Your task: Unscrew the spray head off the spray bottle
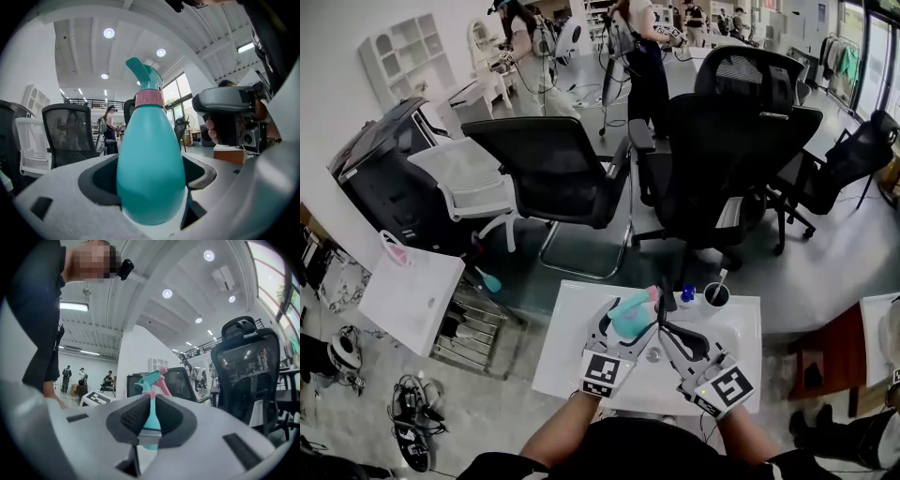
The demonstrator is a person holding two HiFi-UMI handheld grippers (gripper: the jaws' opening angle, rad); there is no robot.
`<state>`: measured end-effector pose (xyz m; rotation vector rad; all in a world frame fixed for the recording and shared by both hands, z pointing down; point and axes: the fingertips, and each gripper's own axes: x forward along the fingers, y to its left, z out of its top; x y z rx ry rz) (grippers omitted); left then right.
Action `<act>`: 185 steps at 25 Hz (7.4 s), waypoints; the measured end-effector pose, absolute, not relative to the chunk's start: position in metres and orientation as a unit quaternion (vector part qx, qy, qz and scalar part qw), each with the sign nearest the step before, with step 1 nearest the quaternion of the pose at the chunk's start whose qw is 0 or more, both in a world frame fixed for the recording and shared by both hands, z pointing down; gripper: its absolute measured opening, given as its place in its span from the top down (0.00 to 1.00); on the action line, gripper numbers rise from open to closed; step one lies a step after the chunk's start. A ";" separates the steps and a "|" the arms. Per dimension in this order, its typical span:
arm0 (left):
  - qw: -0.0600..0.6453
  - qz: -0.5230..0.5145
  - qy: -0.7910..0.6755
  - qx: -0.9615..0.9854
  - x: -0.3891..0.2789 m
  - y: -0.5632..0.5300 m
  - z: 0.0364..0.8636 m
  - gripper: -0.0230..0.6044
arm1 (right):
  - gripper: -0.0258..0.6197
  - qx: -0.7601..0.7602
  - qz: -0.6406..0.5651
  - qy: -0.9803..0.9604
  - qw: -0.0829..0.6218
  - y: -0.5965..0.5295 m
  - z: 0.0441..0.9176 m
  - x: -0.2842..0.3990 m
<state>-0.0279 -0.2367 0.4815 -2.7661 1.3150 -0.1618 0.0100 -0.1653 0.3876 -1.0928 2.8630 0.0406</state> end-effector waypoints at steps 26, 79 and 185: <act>0.039 -0.069 0.403 -0.912 0.000 -0.228 0.477 0.34 | 0.72 -0.382 0.007 0.924 -0.004 -0.193 0.391 -0.023; 0.040 -0.110 0.167 -0.979 0.014 -0.161 0.463 0.34 | 0.64 -0.150 0.086 0.985 -0.010 -0.137 0.371 -0.023; 0.020 -0.118 0.264 -0.957 0.010 -0.168 0.462 0.34 | 0.76 -0.219 0.028 0.975 0.018 -0.151 0.364 -0.025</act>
